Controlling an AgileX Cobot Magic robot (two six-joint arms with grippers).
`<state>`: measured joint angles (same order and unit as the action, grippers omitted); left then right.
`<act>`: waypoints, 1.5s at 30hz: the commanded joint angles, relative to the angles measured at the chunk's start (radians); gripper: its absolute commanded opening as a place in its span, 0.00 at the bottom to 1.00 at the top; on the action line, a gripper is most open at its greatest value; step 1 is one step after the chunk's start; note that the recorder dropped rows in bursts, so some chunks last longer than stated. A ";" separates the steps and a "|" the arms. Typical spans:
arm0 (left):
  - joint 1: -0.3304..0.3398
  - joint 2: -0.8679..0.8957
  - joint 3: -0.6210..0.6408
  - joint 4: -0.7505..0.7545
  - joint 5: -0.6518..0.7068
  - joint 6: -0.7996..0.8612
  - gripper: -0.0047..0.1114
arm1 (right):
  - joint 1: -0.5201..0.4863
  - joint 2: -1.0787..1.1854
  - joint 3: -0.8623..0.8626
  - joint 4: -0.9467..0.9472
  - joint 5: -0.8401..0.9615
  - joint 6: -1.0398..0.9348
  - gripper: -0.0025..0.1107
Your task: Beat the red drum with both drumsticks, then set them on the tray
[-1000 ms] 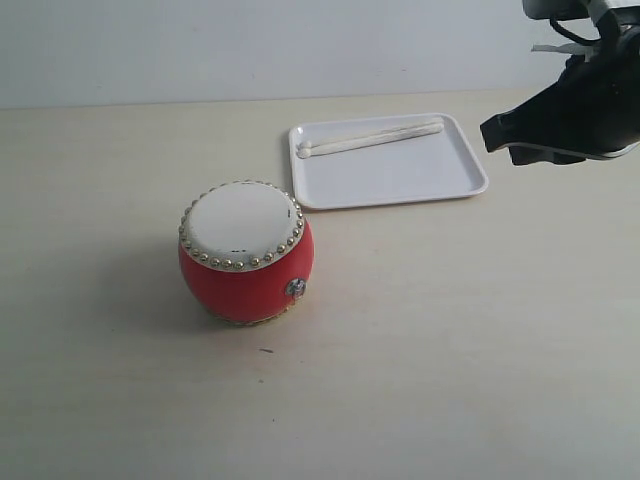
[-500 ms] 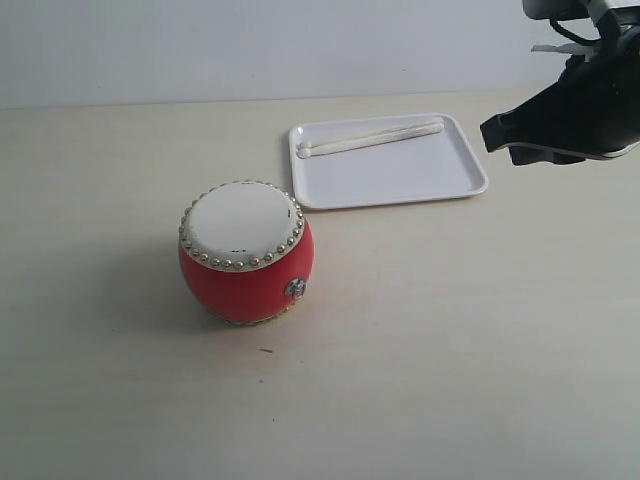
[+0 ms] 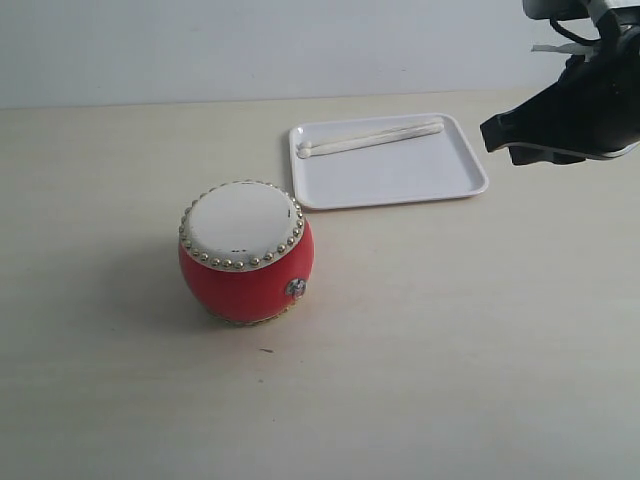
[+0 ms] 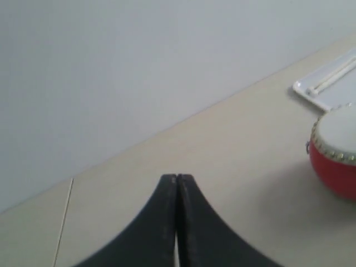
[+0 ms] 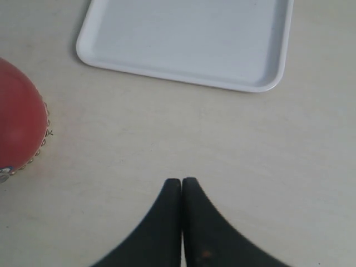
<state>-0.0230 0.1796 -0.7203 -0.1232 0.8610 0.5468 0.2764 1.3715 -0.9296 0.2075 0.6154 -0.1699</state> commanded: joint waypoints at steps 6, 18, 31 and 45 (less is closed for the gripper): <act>0.004 -0.152 0.274 -0.144 -0.362 -0.185 0.04 | -0.003 -0.008 0.005 0.002 -0.012 -0.001 0.02; 0.004 -0.180 0.598 0.278 -0.562 -0.897 0.04 | -0.003 -0.008 0.005 0.002 -0.012 -0.001 0.02; 0.004 -0.180 0.720 0.272 -0.530 -0.897 0.04 | -0.003 -0.008 0.005 0.002 -0.012 -0.001 0.02; 0.004 -0.180 0.720 0.276 -0.524 -0.897 0.04 | -0.003 -0.008 0.005 0.002 -0.012 -0.003 0.02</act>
<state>-0.0216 0.0053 -0.0037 0.1490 0.3409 -0.3393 0.2764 1.3715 -0.9296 0.2075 0.6154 -0.1699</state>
